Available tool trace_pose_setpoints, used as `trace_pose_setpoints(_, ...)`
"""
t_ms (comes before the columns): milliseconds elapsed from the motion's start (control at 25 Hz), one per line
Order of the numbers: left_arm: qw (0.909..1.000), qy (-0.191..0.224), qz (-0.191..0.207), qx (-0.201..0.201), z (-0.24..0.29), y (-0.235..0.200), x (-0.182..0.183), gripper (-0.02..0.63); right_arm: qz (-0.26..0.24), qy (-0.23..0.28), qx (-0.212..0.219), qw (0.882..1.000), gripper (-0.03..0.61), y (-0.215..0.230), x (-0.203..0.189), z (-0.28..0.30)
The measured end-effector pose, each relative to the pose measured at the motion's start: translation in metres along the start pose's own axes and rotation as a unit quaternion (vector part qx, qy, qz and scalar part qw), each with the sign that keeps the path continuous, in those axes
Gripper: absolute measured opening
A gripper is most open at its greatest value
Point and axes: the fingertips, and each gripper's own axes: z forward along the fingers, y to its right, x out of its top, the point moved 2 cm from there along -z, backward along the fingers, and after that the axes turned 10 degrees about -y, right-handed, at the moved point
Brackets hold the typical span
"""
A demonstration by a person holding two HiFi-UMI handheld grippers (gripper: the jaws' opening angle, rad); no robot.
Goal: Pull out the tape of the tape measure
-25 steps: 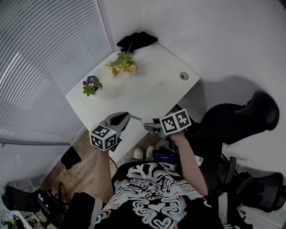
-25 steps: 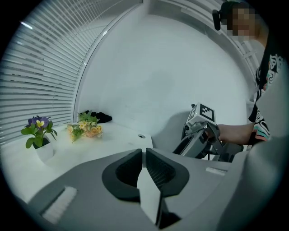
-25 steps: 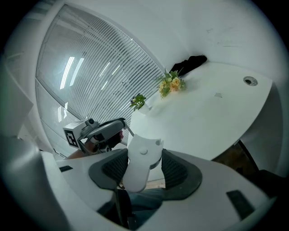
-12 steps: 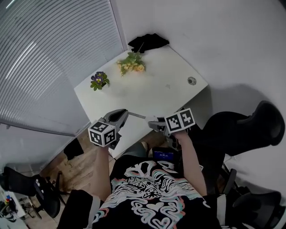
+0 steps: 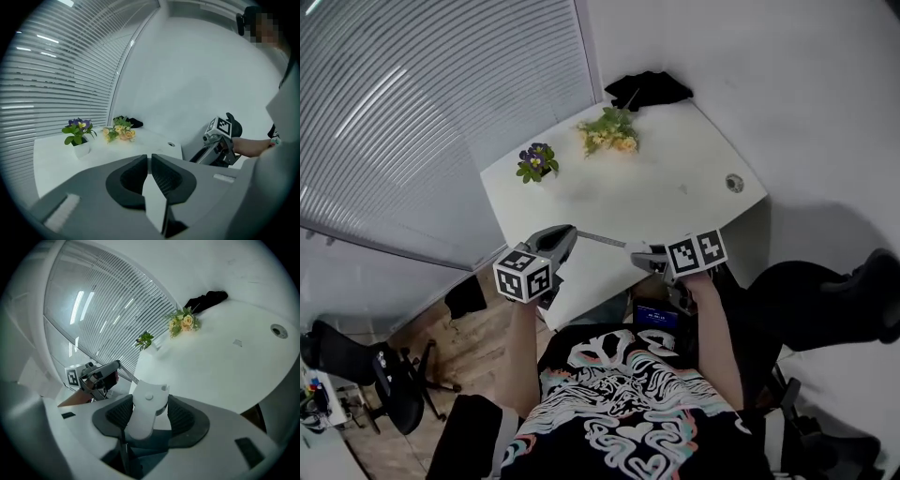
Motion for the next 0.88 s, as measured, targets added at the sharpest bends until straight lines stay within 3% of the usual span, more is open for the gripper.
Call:
trace_pose_setpoints(560, 0.9968, 0.021, -0.056, 0.053, -0.017, -0.049, 0.012, 0.032, -0.024, -0.037, -0.015, 0.999, 0.235, 0.001, 0.037, 0.008)
trace_pose_setpoints(880, 0.9982, 0.001, -0.052, 0.028, 0.026, -0.058, 0.02, 0.032, 0.018, -0.031, -0.024, 0.999, 0.235, 0.035, 0.046, 0.004)
